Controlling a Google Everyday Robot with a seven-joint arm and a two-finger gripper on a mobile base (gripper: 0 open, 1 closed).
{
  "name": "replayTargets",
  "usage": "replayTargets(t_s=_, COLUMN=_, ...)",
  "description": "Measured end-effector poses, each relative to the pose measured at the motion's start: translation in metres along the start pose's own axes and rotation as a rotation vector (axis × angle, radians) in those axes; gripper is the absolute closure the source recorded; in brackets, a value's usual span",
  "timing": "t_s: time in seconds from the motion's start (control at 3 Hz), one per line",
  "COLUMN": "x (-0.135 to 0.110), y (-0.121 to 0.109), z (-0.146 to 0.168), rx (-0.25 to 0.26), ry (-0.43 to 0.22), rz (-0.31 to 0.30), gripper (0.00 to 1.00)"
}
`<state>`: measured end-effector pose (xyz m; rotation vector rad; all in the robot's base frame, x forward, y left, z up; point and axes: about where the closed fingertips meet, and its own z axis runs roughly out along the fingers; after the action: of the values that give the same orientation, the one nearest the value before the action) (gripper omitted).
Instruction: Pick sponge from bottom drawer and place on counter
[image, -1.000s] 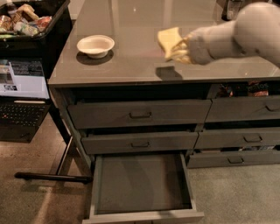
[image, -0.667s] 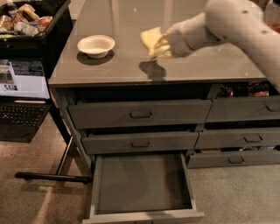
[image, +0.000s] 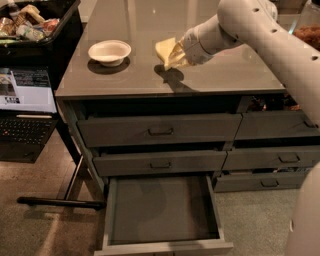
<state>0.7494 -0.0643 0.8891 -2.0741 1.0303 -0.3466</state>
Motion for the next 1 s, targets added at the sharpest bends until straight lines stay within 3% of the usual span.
replayTargets(t_s=0.67, x=0.0037, y=0.002, z=0.0019, rx=0.003, ry=-0.005, rz=0.013, gripper=0.13)
replayTargets(t_s=1.0, x=0.0037, y=0.002, z=0.0019, rx=0.003, ry=-0.005, rz=0.013, gripper=0.0)
